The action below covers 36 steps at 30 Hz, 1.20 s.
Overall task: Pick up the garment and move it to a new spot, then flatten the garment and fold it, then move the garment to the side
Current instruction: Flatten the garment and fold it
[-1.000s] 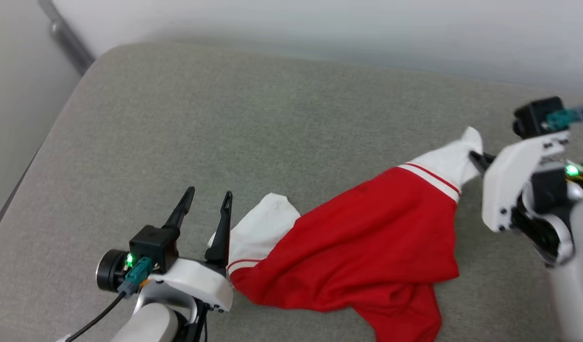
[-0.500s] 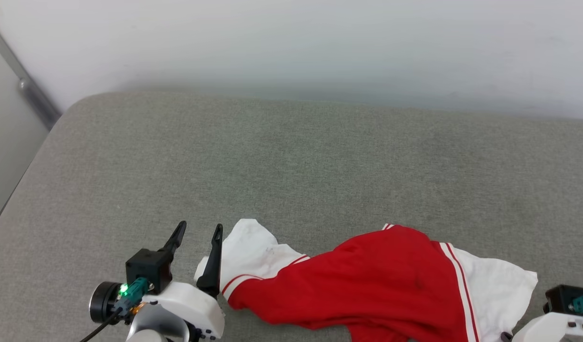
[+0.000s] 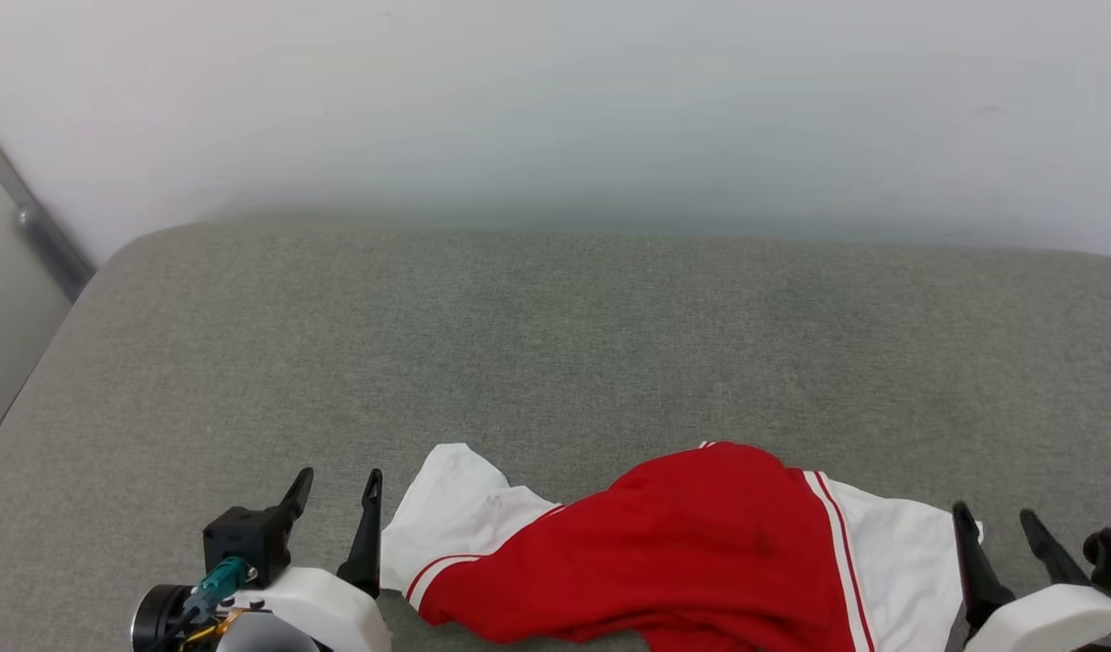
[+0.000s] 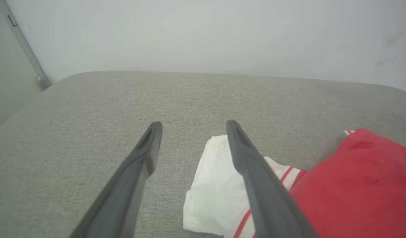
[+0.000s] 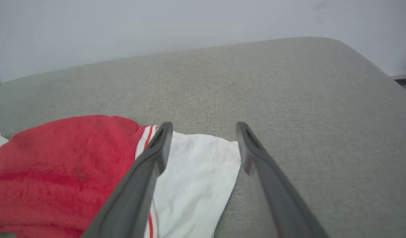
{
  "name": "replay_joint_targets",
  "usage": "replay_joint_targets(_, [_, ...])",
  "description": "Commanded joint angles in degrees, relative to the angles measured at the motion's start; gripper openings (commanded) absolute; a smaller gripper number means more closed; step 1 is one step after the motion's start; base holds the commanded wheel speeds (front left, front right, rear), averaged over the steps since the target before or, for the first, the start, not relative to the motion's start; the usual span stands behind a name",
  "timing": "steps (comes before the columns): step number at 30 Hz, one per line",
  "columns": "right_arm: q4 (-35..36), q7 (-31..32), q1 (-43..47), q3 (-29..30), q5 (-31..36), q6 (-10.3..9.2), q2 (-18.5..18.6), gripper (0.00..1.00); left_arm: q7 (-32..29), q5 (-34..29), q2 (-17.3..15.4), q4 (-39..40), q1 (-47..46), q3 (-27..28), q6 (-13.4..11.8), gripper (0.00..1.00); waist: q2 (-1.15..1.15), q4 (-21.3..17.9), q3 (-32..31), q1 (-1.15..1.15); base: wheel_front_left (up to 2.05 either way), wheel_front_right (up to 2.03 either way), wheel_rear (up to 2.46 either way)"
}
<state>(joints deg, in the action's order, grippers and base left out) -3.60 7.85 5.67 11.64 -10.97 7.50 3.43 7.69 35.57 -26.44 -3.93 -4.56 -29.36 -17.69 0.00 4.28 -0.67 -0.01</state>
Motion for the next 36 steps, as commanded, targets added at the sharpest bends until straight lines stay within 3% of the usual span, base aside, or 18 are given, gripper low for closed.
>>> replay_joint_targets(1, [0.29,-0.91,-0.42,-0.4,0.34,-0.02,-0.31,1.0,-0.19,0.15,-0.27,0.21,0.55,0.15,-0.2,1.0,0.0,-0.18,-0.21,0.01,0.0,0.0,0.0])
replay_joint_targets(6, [3.31,-6.05,-0.45,-4.14,1.25,-0.02,-0.45,1.0,-1.8,0.47,-1.43,0.75,0.32,0.68,-0.84,1.0,0.0,-1.27,-0.75,0.01,0.0,0.0,0.0])
replay_joint_targets(9, [5.79,-6.45,0.14,-6.19,1.72,-0.02,-0.55,1.0,-4.17,1.42,-2.32,0.17,-0.98,0.59,0.1,1.0,0.0,-2.14,-0.62,0.01,0.0,0.0,0.0])
replay_joint_targets(16, [11.4,-6.41,-0.28,-9.66,1.5,-0.02,-0.61,1.0,-14.88,5.81,-4.16,-2.56,-9.42,-0.72,6.6,1.0,0.0,-5.2,2.83,0.01,0.0,0.0,0.0])
replay_joint_targets(23, [13.75,-6.86,-2.97,-11.64,0.93,-0.02,-0.62,1.0,-30.42,10.63,-7.08,-8.09,-18.53,-2.6,12.56,1.0,0.0,-8.8,9.77,0.01,0.0,0.0,0.0])
replay_joint_targets(30, [12.41,-8.54,-5.18,-12.71,0.43,-0.02,-0.61,1.0,-43.09,14.85,-9.21,-13.82,-21.8,-4.37,15.29,1.0,0.0,-11.42,14.69,0.01,0.0,0.0,0.0])
replay_joint_targets(35, [10.96,-9.29,-5.98,-12.94,-0.01,-0.02,-0.61,1.0,-48.65,16.86,-8.33,-17.22,-21.17,-6.79,17.04,1.0,0.0,-12.29,16.14,0.01,0.0,0.0,0.0])
replay_joint_targets(36, [10.78,-9.43,-6.05,-12.82,-0.05,-0.02,-0.61,1.0,-49.7,17.33,-7.83,-17.58,-20.84,-7.35,17.36,0.67,0.0,-12.35,16.17,0.01,0.0,0.0,0.0])
